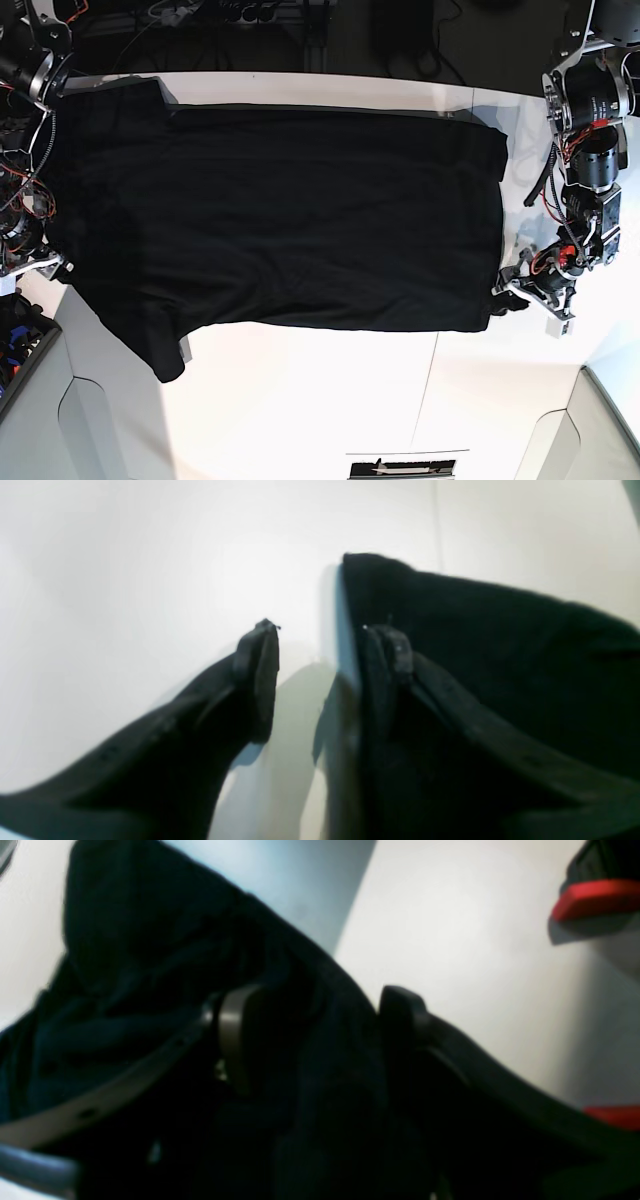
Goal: Layout the t-shirt on the table in an organized manner, then fold the t-shirt properly
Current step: 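Release the hem and move both grippers to the shirt's side corners, then grasp the folded shirt's side corners with both grippers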
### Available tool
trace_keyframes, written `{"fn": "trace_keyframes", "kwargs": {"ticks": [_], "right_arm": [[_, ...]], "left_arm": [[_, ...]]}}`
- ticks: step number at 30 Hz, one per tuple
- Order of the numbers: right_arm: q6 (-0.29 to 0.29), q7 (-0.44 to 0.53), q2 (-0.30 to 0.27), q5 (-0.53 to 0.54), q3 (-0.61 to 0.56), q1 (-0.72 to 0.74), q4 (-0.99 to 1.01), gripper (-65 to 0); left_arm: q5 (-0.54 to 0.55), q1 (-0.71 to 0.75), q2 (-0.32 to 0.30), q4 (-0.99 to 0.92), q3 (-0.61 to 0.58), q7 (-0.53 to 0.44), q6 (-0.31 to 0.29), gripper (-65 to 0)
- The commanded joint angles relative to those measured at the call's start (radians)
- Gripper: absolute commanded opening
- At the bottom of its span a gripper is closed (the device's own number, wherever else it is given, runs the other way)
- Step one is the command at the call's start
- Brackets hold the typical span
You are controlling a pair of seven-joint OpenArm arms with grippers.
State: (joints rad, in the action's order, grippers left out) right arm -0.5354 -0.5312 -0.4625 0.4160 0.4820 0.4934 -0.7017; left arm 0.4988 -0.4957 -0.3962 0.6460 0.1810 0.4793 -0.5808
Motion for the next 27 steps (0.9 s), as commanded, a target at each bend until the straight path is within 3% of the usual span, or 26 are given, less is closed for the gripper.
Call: {"fn": "trace_keyframes", "kwargs": {"ticks": [1, 13, 17, 27], "right_arm": [[-0.011, 0.019, -0.018, 0.005, 0.002, 0.024, -0.012, -30.2], [0.002, 0.058, -0.019, -0.033, 0.002, 0.024, -0.008, -30.0], [0.069, 0.072, -0.024, -0.087, 0.002, 0.027, -0.008, -30.0], [0.064, 0.079, -0.02, -0.095, 0.0, 0.024, -0.008, -30.0]], "left_arm": [[-0.003, -0.022, -0.006, 0.006, 0.002, 0.007, -0.002, -33.4], [-0.019, -0.016, 0.033, 0.006, 0.001, 0.011, -0.003, -33.5], [-0.022, -0.016, 0.032, 0.006, 0.001, 0.025, -0.003, -33.4], [-0.021, -0.016, 0.03, 0.006, 0.001, 0.026, -0.003, -33.4]]}}
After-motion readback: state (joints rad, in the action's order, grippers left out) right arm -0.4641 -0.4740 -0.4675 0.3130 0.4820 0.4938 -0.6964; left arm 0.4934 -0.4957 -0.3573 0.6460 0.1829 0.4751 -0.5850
